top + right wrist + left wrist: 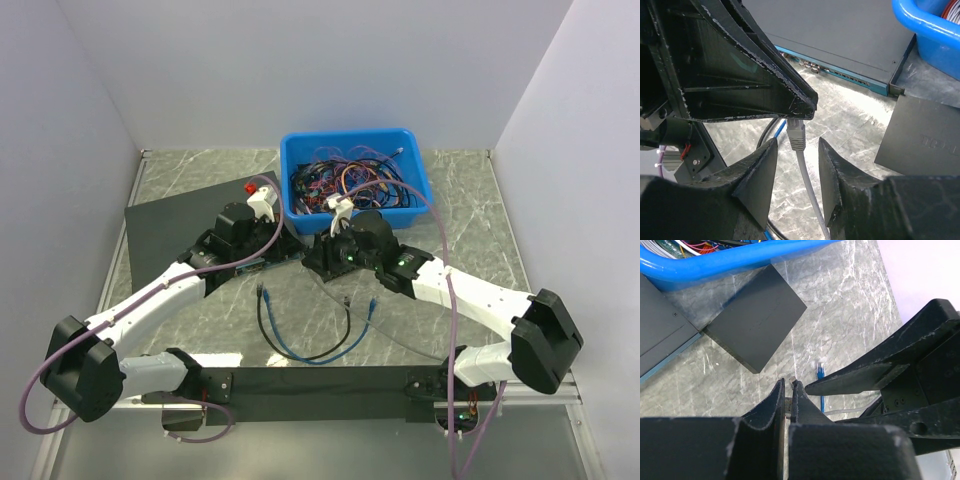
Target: Insert the plug into the switch port
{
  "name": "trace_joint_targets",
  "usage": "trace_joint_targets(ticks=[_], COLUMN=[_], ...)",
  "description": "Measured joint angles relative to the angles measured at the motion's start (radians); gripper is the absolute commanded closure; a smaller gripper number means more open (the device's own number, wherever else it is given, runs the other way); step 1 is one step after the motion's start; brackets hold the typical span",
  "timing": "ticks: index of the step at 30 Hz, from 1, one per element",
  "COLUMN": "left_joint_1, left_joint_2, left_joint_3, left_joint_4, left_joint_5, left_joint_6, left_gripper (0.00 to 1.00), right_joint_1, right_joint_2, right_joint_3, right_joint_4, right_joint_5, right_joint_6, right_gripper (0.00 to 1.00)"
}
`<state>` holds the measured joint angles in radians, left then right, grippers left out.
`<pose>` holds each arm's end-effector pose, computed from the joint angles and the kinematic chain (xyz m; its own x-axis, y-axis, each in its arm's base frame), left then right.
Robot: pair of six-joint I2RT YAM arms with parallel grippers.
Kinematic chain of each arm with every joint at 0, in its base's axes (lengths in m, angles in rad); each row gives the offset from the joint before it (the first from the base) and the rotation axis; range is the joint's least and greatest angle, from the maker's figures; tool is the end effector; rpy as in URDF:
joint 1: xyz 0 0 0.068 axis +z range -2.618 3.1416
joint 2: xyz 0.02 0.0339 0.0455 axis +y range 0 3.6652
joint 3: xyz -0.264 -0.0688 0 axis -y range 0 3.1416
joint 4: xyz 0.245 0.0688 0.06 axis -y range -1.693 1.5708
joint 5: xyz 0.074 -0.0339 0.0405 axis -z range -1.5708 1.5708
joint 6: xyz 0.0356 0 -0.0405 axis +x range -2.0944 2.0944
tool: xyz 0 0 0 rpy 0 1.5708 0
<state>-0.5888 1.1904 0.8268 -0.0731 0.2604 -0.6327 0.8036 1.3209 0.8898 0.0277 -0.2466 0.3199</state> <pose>0.2199 -0.1579 0.2817 -0.7157 -0.2091 -0.6664 0.3812 0.6824 -0.6236 0.2035 0.2236 0.2788 -0.5272 -0.1074 -0.8429 -0.7249 0.5744 0.3802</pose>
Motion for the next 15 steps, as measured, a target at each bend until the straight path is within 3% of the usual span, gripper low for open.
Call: trace_joint_targets(ticks=[15], left_joint_1=[0.0], left_joint_2=[0.0], left_joint_3=[0.0], left_joint_4=[0.0], left_joint_5=[0.0], left_joint_6=[0.0], left_gripper=[1.0], right_joint_1=[0.008], right_joint_2=[0.032], right_joint_3=[0.009], right_joint_4=[0.002], right_joint_5=[0.014], right_joint_6=[0.0], right_gripper=[0.63])
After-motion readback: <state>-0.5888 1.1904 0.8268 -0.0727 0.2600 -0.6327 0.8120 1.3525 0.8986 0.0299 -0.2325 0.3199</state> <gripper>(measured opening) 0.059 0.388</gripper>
